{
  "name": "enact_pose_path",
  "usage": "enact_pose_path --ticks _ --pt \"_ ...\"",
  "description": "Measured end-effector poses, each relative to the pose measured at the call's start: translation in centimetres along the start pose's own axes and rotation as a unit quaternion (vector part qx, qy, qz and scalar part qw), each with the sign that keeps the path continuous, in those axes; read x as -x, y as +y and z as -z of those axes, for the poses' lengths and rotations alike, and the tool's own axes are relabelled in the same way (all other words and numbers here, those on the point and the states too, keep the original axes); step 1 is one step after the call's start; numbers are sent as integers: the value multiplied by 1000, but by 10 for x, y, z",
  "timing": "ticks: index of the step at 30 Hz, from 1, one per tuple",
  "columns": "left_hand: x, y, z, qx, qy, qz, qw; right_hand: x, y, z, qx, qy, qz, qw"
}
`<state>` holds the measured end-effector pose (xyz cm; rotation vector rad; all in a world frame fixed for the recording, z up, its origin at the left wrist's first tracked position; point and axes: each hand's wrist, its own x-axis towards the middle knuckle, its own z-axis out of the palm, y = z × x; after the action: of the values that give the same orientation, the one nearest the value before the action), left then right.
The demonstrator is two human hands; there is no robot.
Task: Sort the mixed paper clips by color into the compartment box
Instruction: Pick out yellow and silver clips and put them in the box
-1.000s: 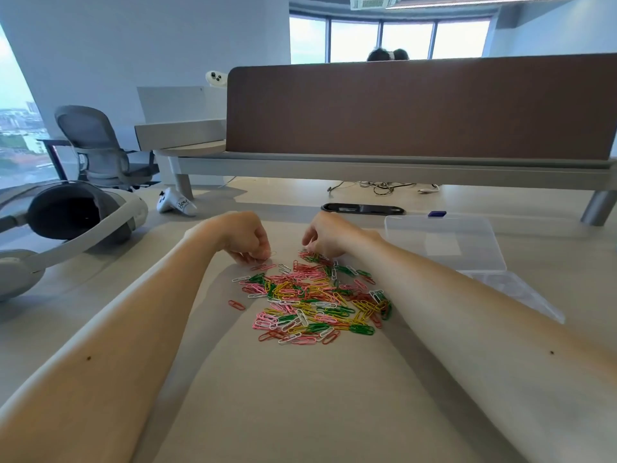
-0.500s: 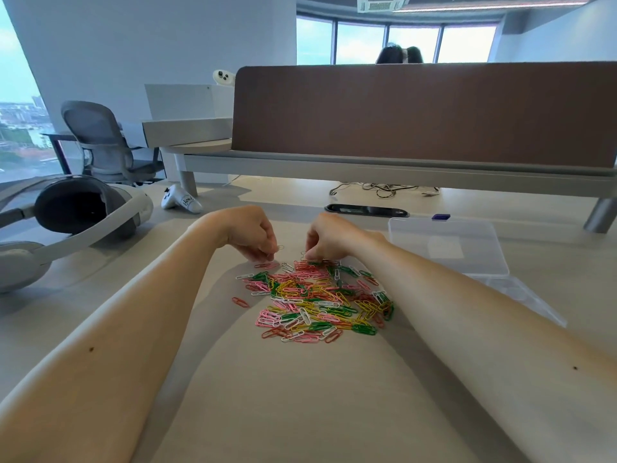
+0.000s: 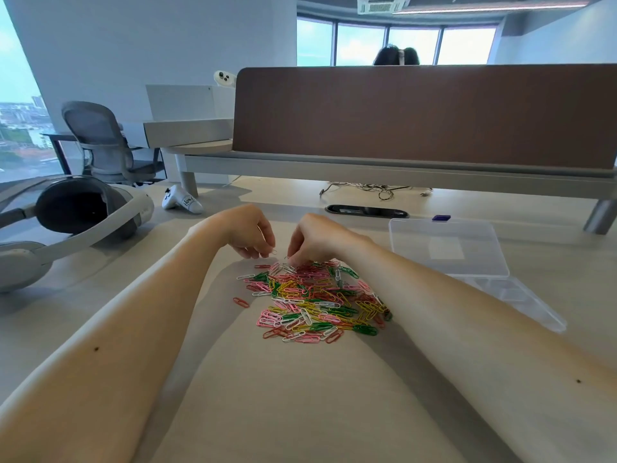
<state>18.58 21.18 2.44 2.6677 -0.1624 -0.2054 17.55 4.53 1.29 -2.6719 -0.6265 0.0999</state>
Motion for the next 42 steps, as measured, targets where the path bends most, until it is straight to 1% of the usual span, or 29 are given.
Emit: enact_pose_path --ticks 4,10,12,15,21,23,26,30,33,36,40,42 --pt "0 0 1 -66 -23 -2 998 -1 -5 -2 27 -11 -25 999" --pt "6 12 2 -123 -110 2 986 -2 -12 -4 71 -33 -32 996" --pt "5 13 0 -142 -124 7 982 -1 -15 -4 84 -39 -29 995" --pt "3 13 -1 -146 -118 15 982 0 -15 -5 96 -40 -24 994" --pt "3 11 -2 -166 -133 7 977 4 -16 -8 97 -32 -21 995" --pt "5 11 0 -168 -134 -6 977 5 -15 -6 82 -28 -24 996" --pt "7 12 4 -152 -109 -29 982 7 -14 -1 65 -25 -22 997" --pt "8 15 2 -116 -82 -82 986 9 -9 4 56 -5 -23 998" --pt "8 18 -2 -108 -79 -108 985 12 -5 7 53 -1 -27 998" --pt "9 19 -4 -117 -82 -106 984 15 0 9 43 5 -30 999" --pt "8 18 -9 -125 -105 -97 982 18 9 11 37 7 -27 999" --pt "8 19 -11 -140 -99 -99 980 20 12 12 29 13 -32 999"
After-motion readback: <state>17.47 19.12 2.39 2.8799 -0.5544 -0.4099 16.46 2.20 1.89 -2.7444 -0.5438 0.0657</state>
